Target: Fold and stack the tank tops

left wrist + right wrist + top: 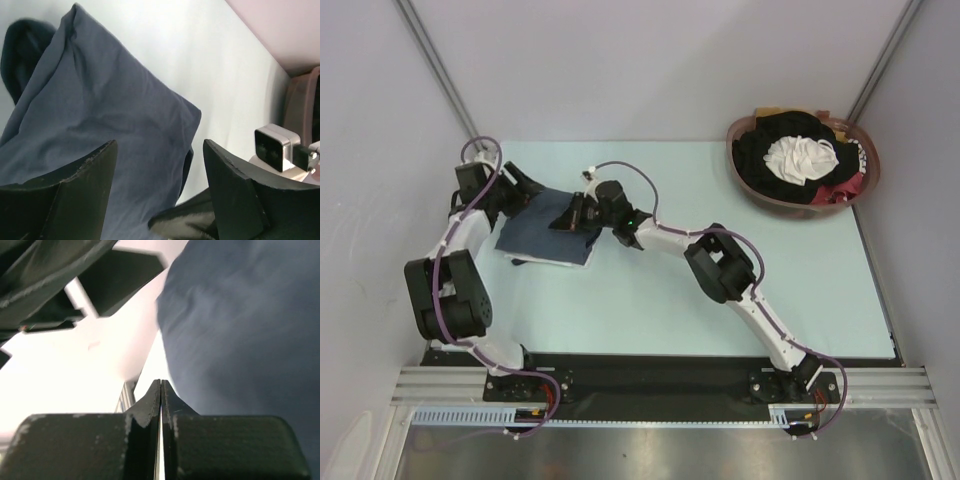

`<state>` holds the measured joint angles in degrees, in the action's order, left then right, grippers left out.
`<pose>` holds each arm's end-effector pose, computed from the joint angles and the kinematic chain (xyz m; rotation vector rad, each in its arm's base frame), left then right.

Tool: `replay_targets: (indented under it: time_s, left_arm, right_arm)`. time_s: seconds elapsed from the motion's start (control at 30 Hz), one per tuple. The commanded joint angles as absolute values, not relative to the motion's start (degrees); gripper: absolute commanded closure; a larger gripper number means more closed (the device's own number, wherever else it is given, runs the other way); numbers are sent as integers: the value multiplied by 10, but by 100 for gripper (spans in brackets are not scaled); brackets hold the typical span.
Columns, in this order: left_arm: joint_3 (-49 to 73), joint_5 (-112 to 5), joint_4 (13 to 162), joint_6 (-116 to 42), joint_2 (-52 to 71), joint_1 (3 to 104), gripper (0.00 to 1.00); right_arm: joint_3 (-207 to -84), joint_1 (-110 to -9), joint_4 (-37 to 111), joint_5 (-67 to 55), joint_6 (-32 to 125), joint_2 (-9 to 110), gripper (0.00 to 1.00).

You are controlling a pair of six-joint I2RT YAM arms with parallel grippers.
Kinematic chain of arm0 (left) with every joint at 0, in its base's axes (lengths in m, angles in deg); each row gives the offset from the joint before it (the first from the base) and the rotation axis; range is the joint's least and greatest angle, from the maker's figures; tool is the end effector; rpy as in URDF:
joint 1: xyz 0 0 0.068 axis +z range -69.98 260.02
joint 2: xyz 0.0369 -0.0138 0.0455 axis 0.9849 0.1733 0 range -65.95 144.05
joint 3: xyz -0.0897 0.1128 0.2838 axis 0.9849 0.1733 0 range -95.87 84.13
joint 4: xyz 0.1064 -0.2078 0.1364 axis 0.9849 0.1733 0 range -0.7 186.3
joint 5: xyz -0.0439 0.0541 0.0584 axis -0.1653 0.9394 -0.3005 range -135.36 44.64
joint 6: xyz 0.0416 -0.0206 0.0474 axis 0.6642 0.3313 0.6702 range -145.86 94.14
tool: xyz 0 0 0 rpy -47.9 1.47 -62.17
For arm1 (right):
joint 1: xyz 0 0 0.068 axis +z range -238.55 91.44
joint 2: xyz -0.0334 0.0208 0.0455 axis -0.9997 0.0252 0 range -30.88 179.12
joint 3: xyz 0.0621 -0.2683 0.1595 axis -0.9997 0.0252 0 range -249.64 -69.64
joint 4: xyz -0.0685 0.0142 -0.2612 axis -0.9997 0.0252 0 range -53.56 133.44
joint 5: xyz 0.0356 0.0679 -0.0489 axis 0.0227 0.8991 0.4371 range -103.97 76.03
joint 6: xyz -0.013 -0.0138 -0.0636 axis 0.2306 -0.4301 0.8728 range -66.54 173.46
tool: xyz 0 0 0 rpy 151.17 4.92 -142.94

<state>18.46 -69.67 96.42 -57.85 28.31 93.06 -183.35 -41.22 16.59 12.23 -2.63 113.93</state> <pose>0.3890 0.0679 0.2832 -0.6155 2.1170 -0.6506 0.4178 0.4876 0.1887 -0.2345 2.0789 1.6199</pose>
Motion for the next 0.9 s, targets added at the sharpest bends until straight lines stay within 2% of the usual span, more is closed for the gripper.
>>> replay_targets:
  time_s: [0.0, 0.13, 0.27, 0.47, 0.73, 0.8, 0.87]
  left_arm:
    - [250, -733, 863, -623, 255, 971, 25]
    - [243, -736, 862, -617, 311, 982, 27]
    - [252, -718, 840, -628, 354, 987, 28]
    - [246, -698, 845, -628, 380, 993, 28]
    - [263, -714, 841, -635, 287, 985, 25]
    - [278, -712, 844, -633, 257, 978, 22]
    - [293, -706, 843, -630, 206, 972, 18]
  right_arm:
    - [-1825, -394, 155, 159, -3, 1132, 100]
    - [-1816, -389, 167, 171, -16, 1162, 100]
    - [-1756, -386, 131, 171, -36, 1164, 100]
    - [-1783, -390, 185, 169, -22, 1174, 100]
    - [-1807, -396, 218, 173, 20, 1127, 99]
    - [-1792, -396, 228, 169, 57, 1086, 96]
    - [-1730, -398, 203, 171, 77, 1048, 86]
